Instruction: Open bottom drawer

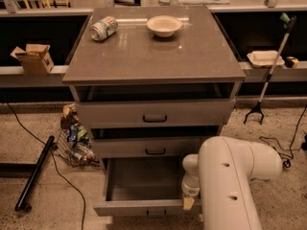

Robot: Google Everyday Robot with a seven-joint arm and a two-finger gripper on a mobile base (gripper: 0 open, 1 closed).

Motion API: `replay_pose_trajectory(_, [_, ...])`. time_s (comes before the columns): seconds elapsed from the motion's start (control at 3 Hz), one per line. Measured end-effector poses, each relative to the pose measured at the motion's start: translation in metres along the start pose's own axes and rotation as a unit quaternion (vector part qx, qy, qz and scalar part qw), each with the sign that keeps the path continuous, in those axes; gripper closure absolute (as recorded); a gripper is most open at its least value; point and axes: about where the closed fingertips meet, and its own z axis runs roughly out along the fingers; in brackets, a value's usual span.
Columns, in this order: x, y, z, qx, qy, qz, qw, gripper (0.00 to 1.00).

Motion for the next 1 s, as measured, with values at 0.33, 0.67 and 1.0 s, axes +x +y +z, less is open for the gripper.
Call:
replay_pose_trajectory(0.33, [0.006, 0.006, -0.01, 0.0, -0.008, -0.007, 0.9999, 0.15])
replay_pose_trajectory(0.67, [0.016, 0.016, -0.029, 0.011, -0.014, -0.007, 0.9998, 0.0])
replay_pose_trajectory(1.0, [0.034, 0.03, -0.054, 0.027, -0.032, -0.005, 0.9991, 0.0])
